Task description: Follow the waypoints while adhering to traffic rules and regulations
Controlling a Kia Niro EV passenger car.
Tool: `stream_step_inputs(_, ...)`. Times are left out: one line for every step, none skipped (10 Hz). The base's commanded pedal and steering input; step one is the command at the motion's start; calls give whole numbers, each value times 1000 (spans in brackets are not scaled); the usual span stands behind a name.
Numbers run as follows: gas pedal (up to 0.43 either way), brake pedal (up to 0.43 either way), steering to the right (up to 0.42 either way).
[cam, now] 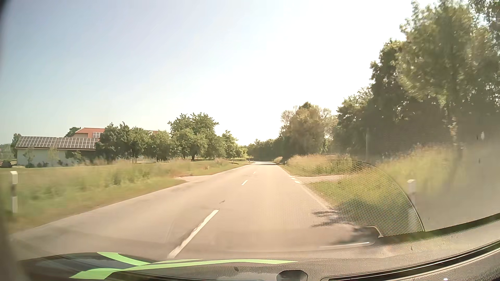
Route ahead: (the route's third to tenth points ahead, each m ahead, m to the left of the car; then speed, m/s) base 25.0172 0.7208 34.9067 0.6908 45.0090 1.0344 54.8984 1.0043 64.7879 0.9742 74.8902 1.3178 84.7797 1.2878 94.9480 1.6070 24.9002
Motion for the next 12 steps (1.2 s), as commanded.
stream_step_inputs(87,0,0)
stream_step_inputs(59,0,0)
stream_step_inputs(28,0,0)
stream_step_inputs(0,0,0)
stream_step_inputs(0,0,0)
stream_step_inputs(0,0,0)
stream_step_inputs(0,0,0)
stream_step_inputs(0,0,0)
stream_step_inputs(0,0,0)
stream_step_inputs(0,0,0)
stream_step_inputs(0,0,1)
stream_step_inputs(0,0,2)
